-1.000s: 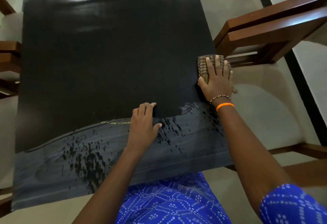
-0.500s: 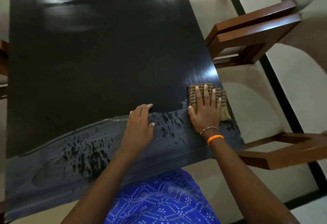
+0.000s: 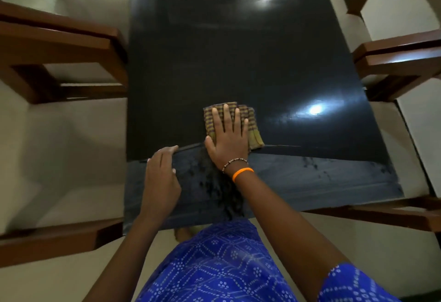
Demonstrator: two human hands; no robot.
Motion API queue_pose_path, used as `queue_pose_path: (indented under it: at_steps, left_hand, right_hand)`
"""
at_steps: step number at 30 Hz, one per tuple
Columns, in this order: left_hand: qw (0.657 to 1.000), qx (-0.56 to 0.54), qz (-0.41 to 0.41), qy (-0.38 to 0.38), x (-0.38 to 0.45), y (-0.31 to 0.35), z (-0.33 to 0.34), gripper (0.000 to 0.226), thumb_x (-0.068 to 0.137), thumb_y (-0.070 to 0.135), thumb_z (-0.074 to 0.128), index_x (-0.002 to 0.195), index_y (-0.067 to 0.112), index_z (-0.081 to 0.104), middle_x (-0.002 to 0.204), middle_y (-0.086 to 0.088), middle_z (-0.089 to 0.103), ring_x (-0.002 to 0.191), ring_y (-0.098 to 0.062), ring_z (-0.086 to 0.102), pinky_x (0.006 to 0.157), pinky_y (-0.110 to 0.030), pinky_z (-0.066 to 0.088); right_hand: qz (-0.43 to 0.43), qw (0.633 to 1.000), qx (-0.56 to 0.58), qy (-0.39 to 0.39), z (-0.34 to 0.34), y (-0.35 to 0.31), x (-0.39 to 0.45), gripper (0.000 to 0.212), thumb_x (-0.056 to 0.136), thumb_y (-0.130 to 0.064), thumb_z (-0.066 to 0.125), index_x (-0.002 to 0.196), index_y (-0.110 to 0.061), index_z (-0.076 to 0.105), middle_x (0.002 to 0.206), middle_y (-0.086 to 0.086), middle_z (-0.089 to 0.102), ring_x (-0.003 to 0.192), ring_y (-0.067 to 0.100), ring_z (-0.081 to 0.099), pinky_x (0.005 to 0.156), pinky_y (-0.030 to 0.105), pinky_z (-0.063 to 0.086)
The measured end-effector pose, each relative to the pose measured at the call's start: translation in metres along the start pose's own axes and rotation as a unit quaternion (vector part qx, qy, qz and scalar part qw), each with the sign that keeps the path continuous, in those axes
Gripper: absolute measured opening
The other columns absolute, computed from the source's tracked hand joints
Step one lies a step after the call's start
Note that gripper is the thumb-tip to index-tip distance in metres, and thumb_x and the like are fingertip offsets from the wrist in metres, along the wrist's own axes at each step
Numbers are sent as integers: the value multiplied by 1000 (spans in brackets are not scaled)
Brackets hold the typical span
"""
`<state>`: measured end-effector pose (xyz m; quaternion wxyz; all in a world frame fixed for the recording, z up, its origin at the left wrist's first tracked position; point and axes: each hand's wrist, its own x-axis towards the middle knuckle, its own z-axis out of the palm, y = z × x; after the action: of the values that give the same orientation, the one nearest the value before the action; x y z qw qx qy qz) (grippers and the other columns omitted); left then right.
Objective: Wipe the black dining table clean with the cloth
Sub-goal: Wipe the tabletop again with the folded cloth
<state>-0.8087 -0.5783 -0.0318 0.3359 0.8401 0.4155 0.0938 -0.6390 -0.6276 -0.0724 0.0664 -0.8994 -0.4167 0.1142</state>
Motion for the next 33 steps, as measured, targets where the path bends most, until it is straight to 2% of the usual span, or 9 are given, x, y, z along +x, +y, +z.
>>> queue_pose_path:
  at_steps: [4,7,10,12,17,21,26,30,33]
  left_hand:
    - [996,2,-66,58,-16,-46,-31,51,82,-11,49,131,5,44,133,-13,45,127,-26,37,106,-34,29]
    - [988,-4,-128,81,-28,-77,-50,52,83,-10,47,133,4,43,134,-16,44,127,-29,36,106,-35,27]
    - [979,-33,-185,74,-39,-100,-60,51,85,-7,47,134,8,43,136,-13,45,128,-27,35,106,-33,25]
    - [976,-67,-198,63,-44,-106,-60,48,86,-6,46,131,10,46,133,-11,49,127,-25,37,104,-30,25]
    - [965,-144,-212,49,-56,-109,-57,40,89,-2,48,123,16,53,124,-3,57,113,-9,46,96,-23,33]
    - [955,-184,-227,46,-56,-102,-49,39,90,-1,46,124,19,52,125,-1,56,109,-7,47,93,-24,38]
    - [959,-159,-231,50,-48,-88,-36,46,92,2,43,135,16,41,136,-5,47,122,-17,46,100,-27,36]
    - [971,-110,-205,48,-41,-72,-25,46,90,1,47,134,11,41,132,-8,46,124,-21,43,102,-28,34]
    - [971,-91,-212,57,-43,-65,-19,47,90,6,50,136,10,39,133,-10,45,125,-23,41,106,-37,35]
  right_hand:
    - [-111,993,-11,-31,20,-90,-2,75,85,-45,42,150,-26,9,160,7,4,146,33,0,118,53,1]
    - [-218,974,-23,-54,33,-141,-10,74,84,-45,45,149,-26,16,160,6,9,147,32,3,117,53,3]
    - [-334,938,-67,-63,37,-156,-1,71,83,-48,46,147,-28,23,158,2,20,146,29,10,116,49,2]
    - [-364,924,-97,-63,32,-150,20,72,83,-51,46,148,-30,21,158,-1,20,147,26,10,116,46,4]
    - [-290,951,-96,-53,20,-148,76,71,88,-52,42,149,-32,12,160,2,3,147,29,1,117,45,0]
    - [-249,965,-66,-44,25,-150,69,69,89,-47,41,149,-29,12,160,5,3,147,31,2,117,47,0]
    - [-282,958,-40,-23,41,-141,-3,68,86,-48,41,148,-29,20,159,6,11,147,32,7,116,49,3]
    - [-316,947,-44,-31,42,-125,-23,69,86,-52,40,148,-31,19,159,4,14,146,30,10,116,48,3]
    - [-267,962,-43,-22,32,-96,-17,73,82,-52,43,148,-32,19,159,1,15,146,28,11,116,48,5]
